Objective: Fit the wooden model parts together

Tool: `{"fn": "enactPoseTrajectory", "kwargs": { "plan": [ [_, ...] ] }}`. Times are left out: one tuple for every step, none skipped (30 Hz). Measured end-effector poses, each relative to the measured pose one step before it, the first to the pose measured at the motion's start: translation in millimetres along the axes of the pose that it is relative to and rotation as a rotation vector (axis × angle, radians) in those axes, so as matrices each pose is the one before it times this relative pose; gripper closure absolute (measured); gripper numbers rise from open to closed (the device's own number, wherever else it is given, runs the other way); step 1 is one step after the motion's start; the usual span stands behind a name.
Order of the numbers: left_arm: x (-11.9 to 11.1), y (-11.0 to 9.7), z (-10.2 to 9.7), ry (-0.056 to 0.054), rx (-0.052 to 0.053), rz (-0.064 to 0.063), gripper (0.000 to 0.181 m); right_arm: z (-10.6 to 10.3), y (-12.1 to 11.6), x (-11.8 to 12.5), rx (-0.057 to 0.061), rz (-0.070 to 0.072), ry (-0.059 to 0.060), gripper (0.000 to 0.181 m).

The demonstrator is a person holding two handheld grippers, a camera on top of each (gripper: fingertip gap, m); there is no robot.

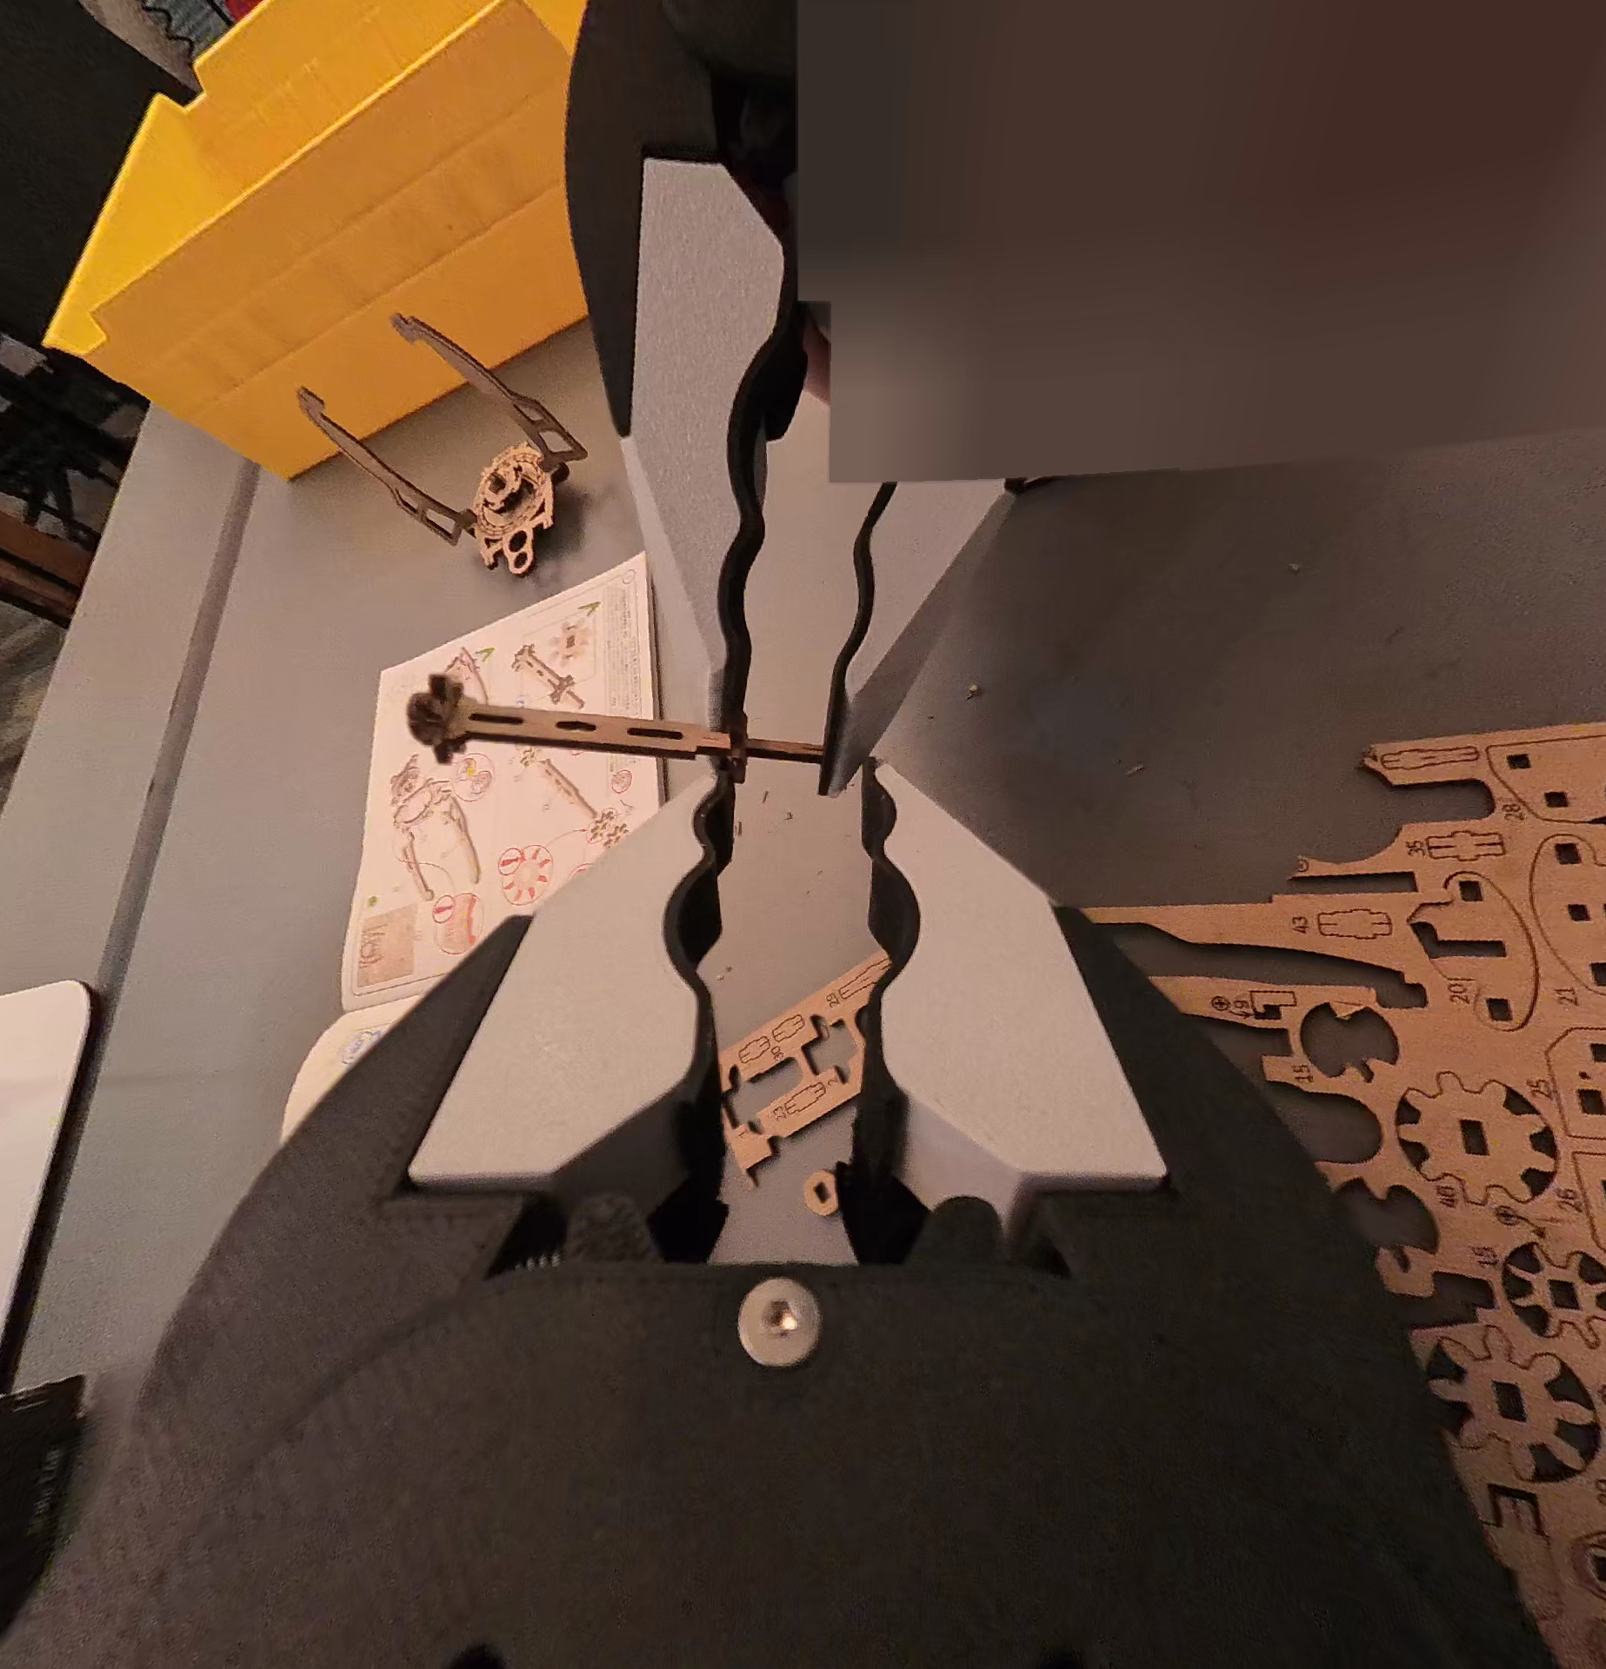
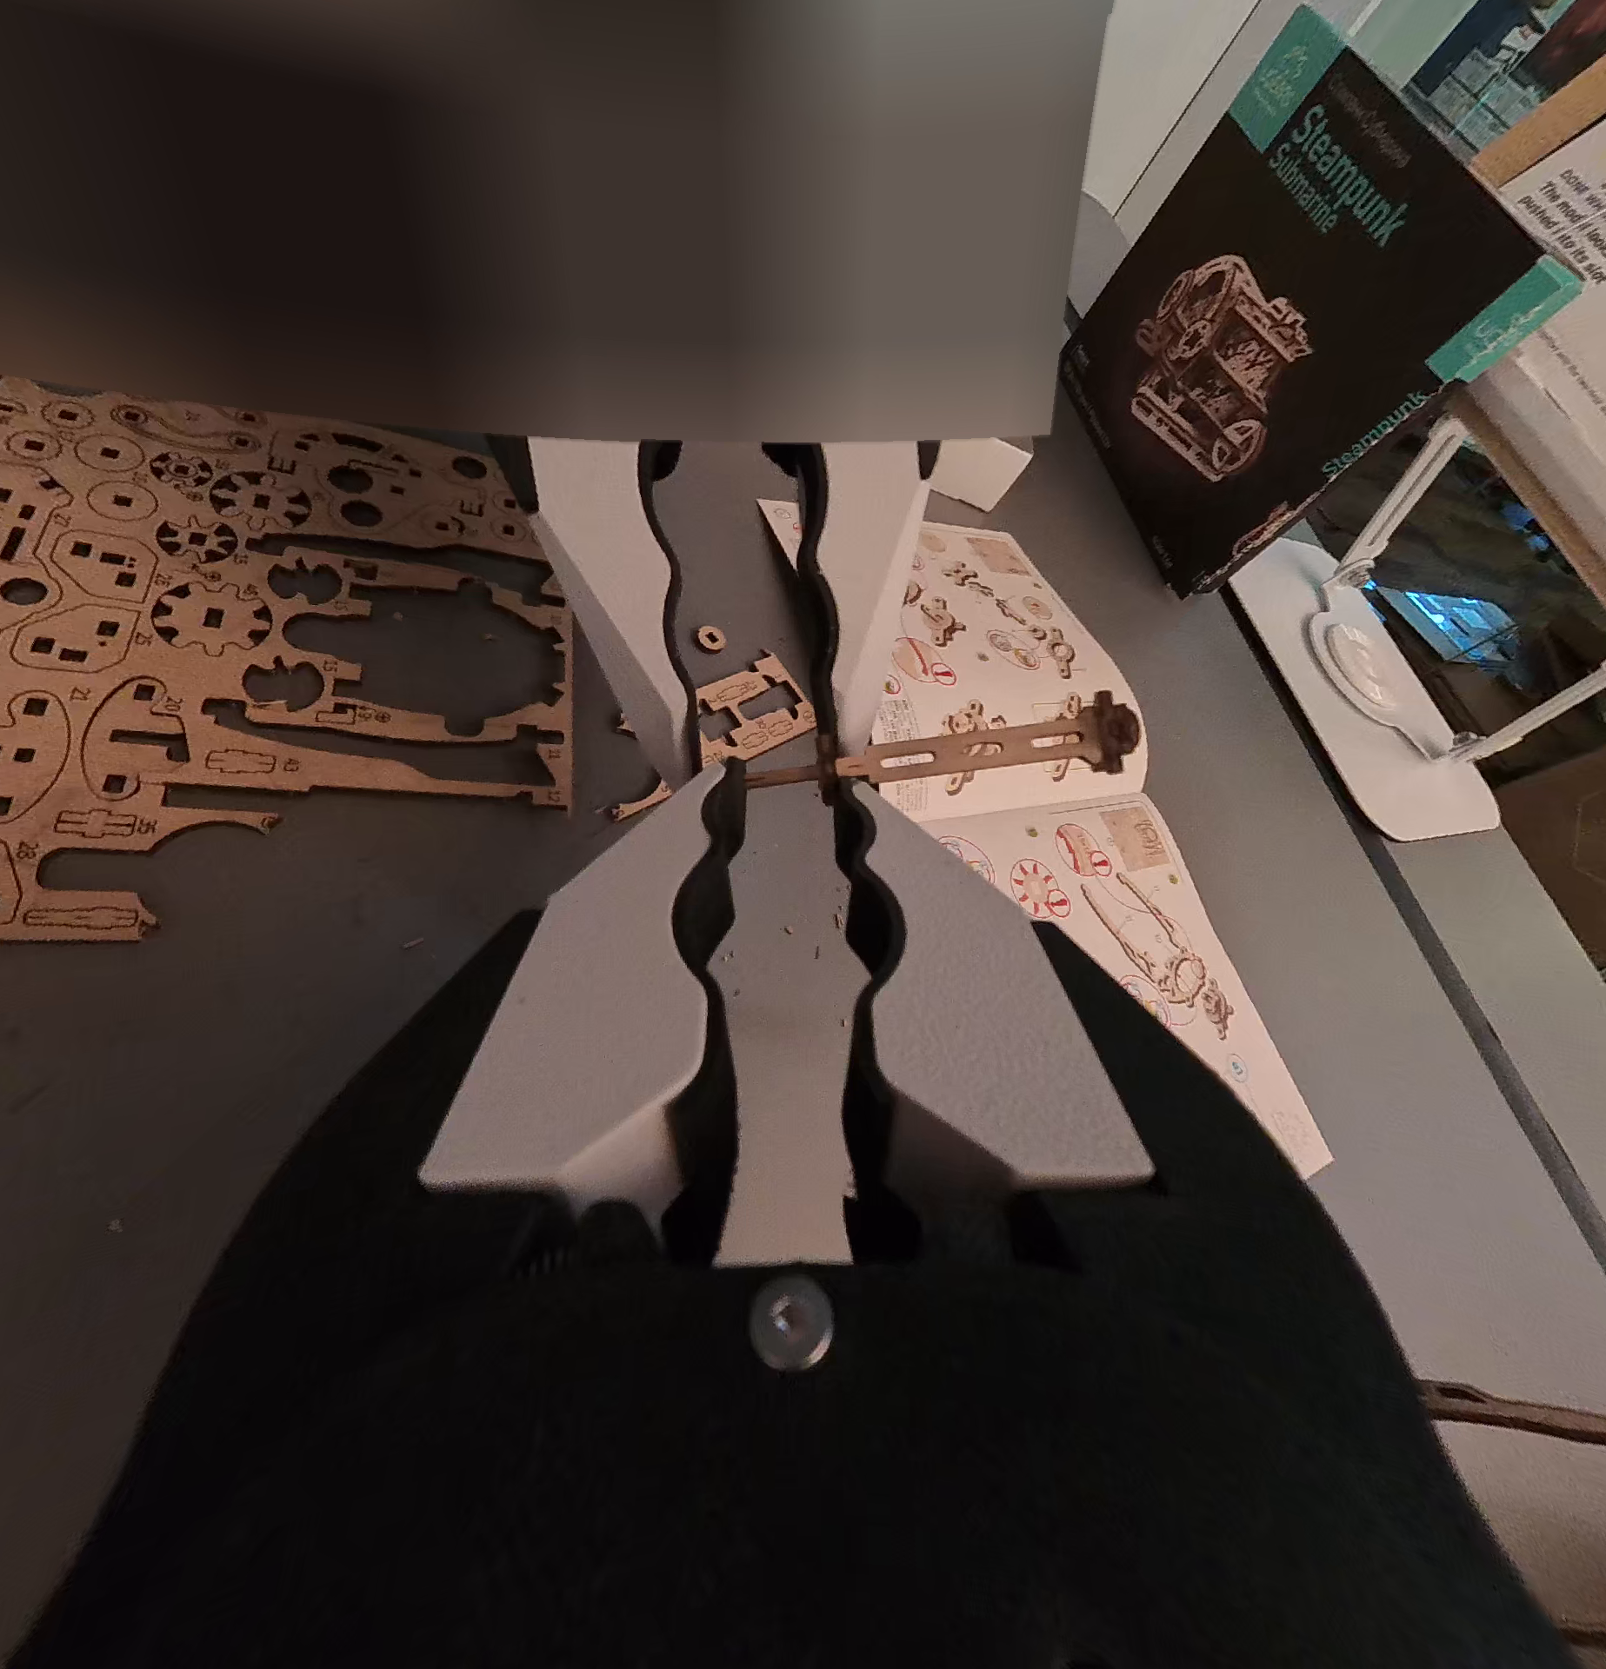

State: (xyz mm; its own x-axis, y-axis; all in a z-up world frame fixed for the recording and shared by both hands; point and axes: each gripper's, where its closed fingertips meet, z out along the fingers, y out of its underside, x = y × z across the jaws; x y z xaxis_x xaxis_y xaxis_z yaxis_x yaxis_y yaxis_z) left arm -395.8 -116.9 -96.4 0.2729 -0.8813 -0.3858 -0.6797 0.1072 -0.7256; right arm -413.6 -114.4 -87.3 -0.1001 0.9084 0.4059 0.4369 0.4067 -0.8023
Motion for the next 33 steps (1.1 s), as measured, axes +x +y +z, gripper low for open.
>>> {"fn": "enactPoseTrajectory", "kwargs": {
  "plan": [
    [0.59,0.76,0.48,-0.0046,-0.0088,0.0158,0.156,0.15,0.48,-0.65,-0.0044,-0.0058,-0.0022,0.164],
    [0.8,1.26,0.64,-0.003,-0.0091,0.0166,0.156,0.37,1.0,-1.04,-0.0072,-0.0111,-0.0005,0.164],
    [0.94,1.36,0.65,0.0004,-0.0078,0.0149,0.156,0.72,1.05,-1.2,-0.0095,-0.0163,0.0,0.164],
    [0.83,1.28,0.61,0.0034,-0.0054,0.0069,0.157,0.74,1.06,-1.07,-0.0097,-0.0159,0.002,0.164],
    [1.02,0.96,0.48,0.01,-0.005,-0.004,0.157,0.58,1.01,-1.13,-0.0084,-0.011,-0.0011,0.164],
    [0.69,0.46,0.37,0.0082,-0.0028,-0.0068,0.157,0.51,0.82,-0.94,-0.0049,-0.0029,-0.0036,0.164],
    [0.27,-0.03,0.18,0.0025,0.0014,-0.0012,0.157,0.08,0.38,-0.42,0.0009,0.0066,-0.0059,0.165],
    [0.36,-0.18,0.13,0.001,0.002,0.0019,0.157,-0.23,0.11,-0.22,0.0026,0.0082,-0.0066,0.165],
    [0.9,0.27,0.35,0.0054,-0.0029,0.0001,0.158,-0.24,0.37,-0.83,-0.0019,0.0015,-0.0073,0.165],
    [1.0,0.83,0.37,0.006,-0.008,0.0021,0.158,0.29,0.59,-1.0,-0.0051,-0.0097,-0.0007,0.164],
    [1.07,0.81,0.28,0.0042,-0.0066,0.0078,0.158,0.62,0.65,-1.13,-0.0072,-0.0129,0.0019,0.164],
    [1.27,0.6,0.3,0.0039,-0.0033,0.0065,0.158,0.35,0.47,-1.4,-0.0053,-0.0096,-0.0031,0.165],
    [1.09,0.64,0.37,0.0047,-0.0049,0.0003,0.158,0.3,0.46,-1.21,-0.0023,-0.0058,-0.0058,0.165],
    [0.45,0.61,0.51,0.0019,-0.004,-0.0002,0.158,0.43,0.64,-0.87,-0.0016,0.0034,-0.0058,0.165],
    [0.45,0.57,0.49,0.0009,-0.0014,0.0019,0.158,0.42,0.74,-0.65,-0.0026,0.0038,-0.0058,0.165],
    [0.31,0.51,0.44,-0.0015,-0.0003,0.0032,0.158,0.4,0.55,-0.4,-0.0021,-0.0025,-0.002,0.165],
    [0.68,0.75,0.42,0.0005,-0.0039,0.0061,0.158,0.43,0.55,-0.52,-0.0023,-0.0038,-0.0019,0.165],
    [0.65,0.61,0.35,-0.0006,-0.0046,0.0068,0.158,0.46,0.55,-1.06,-0.002,-0.0012,-0.0051,0.165],
    [0.27,0.39,0.18,-0.0033,-0.0025,0.005,0.159,0.32,0.32,-0.51,-0.0004,0.0018,-0.004,0.165],
    [0.42,0.21,0.06,0.0001,-0.0021,0.0019,0.159,0.22,0.17,-0.39,0.0001,0.0043,-0.0046,0.165],
    [0.67,0.59,0.13,0.0024,-0.002,-0.0006,0.159,0.39,0.24,-0.54,-0.001,-0.0003,-0.0026,0.165],
    [1.43,0.81,0.31,0.0047,-0.0008,-0.0037,0.159,0.54,0.4,-1.04,-0.0025,-0.0004,-0.0046,0.165],
    [2.5,1.36,0.5,0.0089,-0.0005,-0.0002,0.159,0.99,0.26,-2.54,-0.0021,-0.0024,-0.0124,0.166],
    [1.08,2.13,0.97,0.0047,-0.0096,0.0051,0.159,1.71,1.17,-1.73,-0.0092,-0.0065,-0.0035,0.165],
    [0.76,1.15,0.93,0.0025,-0.0078,0.0041,0.159,1.29,1.5,-0.59,-0.011,-0.0097,0.0024,0.165],
    [0.84,0.37,0.59,0.0017,-0.0036,0.0063,0.159,0.36,0.79,-1.14,-0.0067,-0.0057,-0.0054,0.165],
    [-0.04,0.4,0.24,-0.0001,-0.0024,0.0,0.159,0.29,0.31,-0.54,-0.0013,0.0,-0.0023,0.165],
    [-0.6,-0.01,-0.06,0.0001,0.0032,-0.0081,0.159,0.39,0.06,0.7,0.0012,-0.001,0.0056,0.165],
    [0.13,-0.61,-0.2,0.0075,0.0082,-0.013,0.159,-0.16,-0.75,0.54,0.0049,-0.003,0.0027,0.165],
    [0.1,-0.44,0.12,0.0038,0.006,-0.0108,0.158,-0.35,-0.52,-0.56,0.0065,-0.002,-0.0072,0.165],
    [-1.03,0.32,0.59,-0.0072,0.0002,0.0,0.158,-0.09,0.33,1.09,0.0016,0.0015,0.0041,0.165],
    [0.45,1.15,1.2,-0.0017,-0.0058,0.0092,0.156,0.59,0.65,-0.3,-0.005,-0.004,-0.0006,0.165],
    [1.27,1.59,1.55,0.0025,-0.0107,0.0053,0.156,1.05,1.02,-1.59,-0.0135,-0.0168,-0.0008,0.165]
  ]
}}
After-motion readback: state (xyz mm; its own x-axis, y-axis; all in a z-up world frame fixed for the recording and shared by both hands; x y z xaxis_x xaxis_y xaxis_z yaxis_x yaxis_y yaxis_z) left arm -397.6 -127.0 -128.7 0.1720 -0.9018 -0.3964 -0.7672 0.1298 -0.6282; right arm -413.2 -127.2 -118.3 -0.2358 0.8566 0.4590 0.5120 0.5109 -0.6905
